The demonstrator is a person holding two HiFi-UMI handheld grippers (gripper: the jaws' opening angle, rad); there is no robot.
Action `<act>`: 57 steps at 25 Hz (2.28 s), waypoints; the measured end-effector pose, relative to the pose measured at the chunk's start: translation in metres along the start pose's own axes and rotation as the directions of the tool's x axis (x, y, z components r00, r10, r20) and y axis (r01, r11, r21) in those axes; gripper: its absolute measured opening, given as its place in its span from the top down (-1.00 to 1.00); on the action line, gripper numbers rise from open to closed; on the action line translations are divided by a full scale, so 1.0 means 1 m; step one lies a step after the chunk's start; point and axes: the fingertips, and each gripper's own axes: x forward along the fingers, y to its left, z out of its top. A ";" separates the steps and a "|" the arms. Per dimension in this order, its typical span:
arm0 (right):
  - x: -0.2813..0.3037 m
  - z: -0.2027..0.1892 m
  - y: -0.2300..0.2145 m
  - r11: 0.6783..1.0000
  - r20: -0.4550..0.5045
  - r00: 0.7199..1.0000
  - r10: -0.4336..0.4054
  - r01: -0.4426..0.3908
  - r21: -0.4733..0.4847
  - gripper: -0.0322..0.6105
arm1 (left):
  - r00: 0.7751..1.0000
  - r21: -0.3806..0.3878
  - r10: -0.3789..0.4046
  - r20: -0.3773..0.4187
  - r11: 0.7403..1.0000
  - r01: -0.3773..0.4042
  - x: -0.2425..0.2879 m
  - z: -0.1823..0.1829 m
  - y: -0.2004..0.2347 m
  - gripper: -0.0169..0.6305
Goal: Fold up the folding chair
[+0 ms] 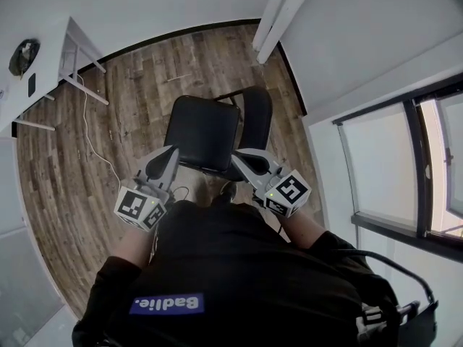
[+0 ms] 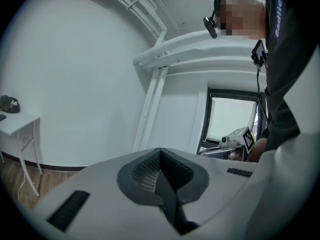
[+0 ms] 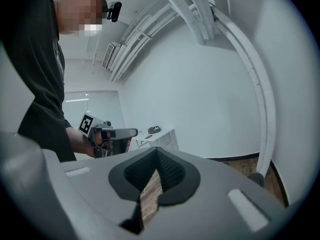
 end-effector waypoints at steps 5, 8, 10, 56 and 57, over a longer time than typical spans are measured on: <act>0.004 -0.011 -0.021 0.999 -0.018 1.000 -0.023 0.024 0.030 0.90 | 0.999 -0.005 0.021 -0.025 1.000 -0.022 0.013 -0.008 0.017 0.97; 0.012 -0.011 -0.027 0.997 -0.022 0.998 -0.056 0.057 0.044 0.90 | 0.999 -0.005 0.020 -0.030 1.000 -0.020 0.014 -0.011 0.038 0.97; 0.020 -0.012 -0.028 0.995 -0.026 0.996 -0.083 0.084 0.048 0.90 | 0.999 -0.007 0.014 -0.033 1.000 -0.015 0.013 -0.012 0.056 0.97; -0.016 -0.179 -0.198 0.663 -0.467 0.709 -0.528 0.688 0.294 0.35 | 0.842 -0.298 -0.053 -0.538 0.946 -0.131 0.066 -0.367 0.325 0.56; -0.016 -0.186 -0.200 0.655 -0.481 0.702 -0.525 0.694 0.297 0.31 | 0.831 -0.303 -0.060 -0.553 0.944 -0.133 0.065 -0.379 0.331 0.53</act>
